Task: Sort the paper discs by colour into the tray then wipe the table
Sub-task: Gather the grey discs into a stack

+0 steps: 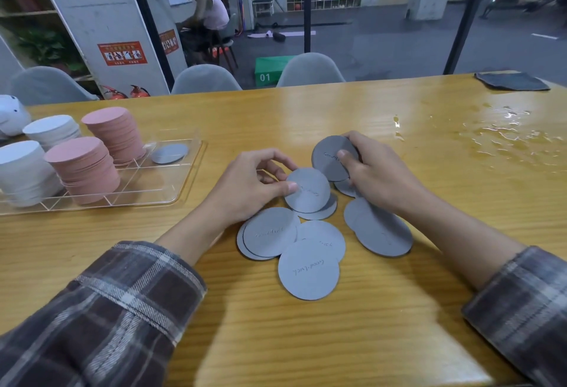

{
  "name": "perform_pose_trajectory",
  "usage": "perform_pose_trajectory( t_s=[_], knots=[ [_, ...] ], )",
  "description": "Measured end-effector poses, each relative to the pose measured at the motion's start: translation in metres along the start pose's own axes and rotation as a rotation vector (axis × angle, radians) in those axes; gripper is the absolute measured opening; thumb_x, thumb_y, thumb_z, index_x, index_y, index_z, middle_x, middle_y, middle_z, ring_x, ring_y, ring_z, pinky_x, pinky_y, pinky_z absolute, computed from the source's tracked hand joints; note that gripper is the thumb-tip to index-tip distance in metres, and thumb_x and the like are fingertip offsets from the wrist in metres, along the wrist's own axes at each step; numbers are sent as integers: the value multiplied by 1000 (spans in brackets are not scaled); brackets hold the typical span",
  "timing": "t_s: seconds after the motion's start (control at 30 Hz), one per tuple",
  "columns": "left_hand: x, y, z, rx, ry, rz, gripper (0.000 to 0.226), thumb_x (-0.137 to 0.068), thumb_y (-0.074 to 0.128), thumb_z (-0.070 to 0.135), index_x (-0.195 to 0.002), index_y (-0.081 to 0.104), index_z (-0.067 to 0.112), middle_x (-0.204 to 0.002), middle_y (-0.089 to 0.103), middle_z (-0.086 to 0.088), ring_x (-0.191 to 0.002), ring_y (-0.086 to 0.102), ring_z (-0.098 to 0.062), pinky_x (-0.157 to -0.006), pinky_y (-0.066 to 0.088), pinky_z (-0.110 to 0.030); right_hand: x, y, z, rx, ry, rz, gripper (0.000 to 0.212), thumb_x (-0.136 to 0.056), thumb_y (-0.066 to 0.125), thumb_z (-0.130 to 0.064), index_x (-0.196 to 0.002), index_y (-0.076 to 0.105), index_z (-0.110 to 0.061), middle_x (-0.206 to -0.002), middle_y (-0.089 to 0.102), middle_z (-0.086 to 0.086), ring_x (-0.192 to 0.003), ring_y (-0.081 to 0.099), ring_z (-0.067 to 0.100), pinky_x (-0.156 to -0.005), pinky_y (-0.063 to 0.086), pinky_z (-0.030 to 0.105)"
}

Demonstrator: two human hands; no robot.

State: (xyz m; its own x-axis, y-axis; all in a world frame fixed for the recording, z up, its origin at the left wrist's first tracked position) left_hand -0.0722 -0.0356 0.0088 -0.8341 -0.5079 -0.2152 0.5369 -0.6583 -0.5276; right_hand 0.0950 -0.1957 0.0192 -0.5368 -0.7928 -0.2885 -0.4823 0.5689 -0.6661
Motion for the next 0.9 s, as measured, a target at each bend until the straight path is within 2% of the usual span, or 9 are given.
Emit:
perform_pose_trajectory(
  t_s=[0.13, 0.23, 0.3, 0.4, 0.47, 0.57, 0.7, 0.8, 0.9],
  knots=[
    [0, 5, 4, 140, 19, 82, 17, -86, 84, 14, -98, 73, 21, -87, 73, -6, -72, 75, -29, -71, 59, -27, 2, 4, -4, -103, -8, -94, 21, -109, 43, -20, -93, 56, -25, -71, 54, -3, -64, 54, 16, -66, 43, 37],
    [1, 11, 8, 149, 16, 129, 16, -87, 84, 13, -96, 71, 18, -88, 73, -11, -71, 75, -32, -66, 58, -26, 3, 8, -5, -289, 33, -154, 25, -110, 41, -25, -95, 60, -17, -73, 49, -6, -55, 49, 6, -66, 44, 37],
    [1, 14, 9, 145, 6, 155, 16, -87, 84, 15, -96, 71, 18, -87, 73, -8, -68, 75, -29, -66, 63, -36, 3, 9, -5, -261, 5, -167, 26, -110, 43, -31, -104, 63, -14, -77, 53, -7, -58, 51, 6, -67, 46, 35],
    [2, 15, 9, 129, 2, 192, 18, -85, 86, 19, -95, 71, 18, -87, 72, -6, -68, 76, -27, -70, 65, -45, 2, 9, -6, -155, -64, -182, 17, -106, 53, -29, -114, 63, -19, -91, 66, -9, -79, 61, 10, -72, 49, 32],
    [1, 13, 8, 60, 21, 206, 18, -85, 86, 25, -93, 71, 21, -84, 73, 0, -69, 74, -22, -70, 64, -37, 3, 9, -5, -115, -65, -189, 15, -105, 53, -25, -117, 61, -22, -99, 68, -7, -88, 63, 11, -74, 49, 30],
    [3, 11, 6, -234, 82, 103, 21, -83, 84, 43, -90, 72, 27, -85, 72, 9, -77, 67, -6, -69, 49, -16, 4, 7, -4, -23, -72, -120, 12, -106, 51, -22, -115, 57, -24, -95, 64, -9, -85, 59, 7, -69, 44, 23],
    [5, 11, 5, -420, 74, -79, 44, -72, 83, 65, -103, 76, 35, -103, 62, 18, -92, 60, 2, -73, 40, -9, 1, 5, -2, 5, -33, -56, 10, -107, 46, -21, -112, 54, -24, -101, 64, -2, -91, 58, 16, -69, 42, 18],
    [4, 9, 7, -365, 59, -81, 38, -72, 87, 58, -100, 74, 36, -99, 66, 16, -87, 61, -1, -70, 42, -6, 1, 5, -1, 2, -12, -36, 11, -107, 44, -21, -112, 54, -22, -98, 65, 3, -85, 59, 14, -63, 42, 19],
    [2, 7, 4, -202, 17, -64, 29, -76, 92, 37, -97, 72, 32, -87, 70, 11, -70, 61, -5, -65, 45, -13, 2, 3, -1, -7, -1, -12, 12, -108, 43, -20, -112, 54, -20, -96, 64, 4, -78, 58, 10, -59, 42, 17]
  ],
)
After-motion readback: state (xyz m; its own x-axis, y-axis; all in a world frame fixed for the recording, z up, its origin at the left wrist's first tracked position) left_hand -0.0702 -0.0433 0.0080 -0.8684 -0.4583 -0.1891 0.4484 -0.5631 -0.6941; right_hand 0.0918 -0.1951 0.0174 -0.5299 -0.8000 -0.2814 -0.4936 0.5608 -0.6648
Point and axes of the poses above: each hand's wrist, its own x-axis away from the middle knuckle, its own y-axis out of the palm, z = x × y, the point moved 1 cm from there along -x, towards the middle knuckle
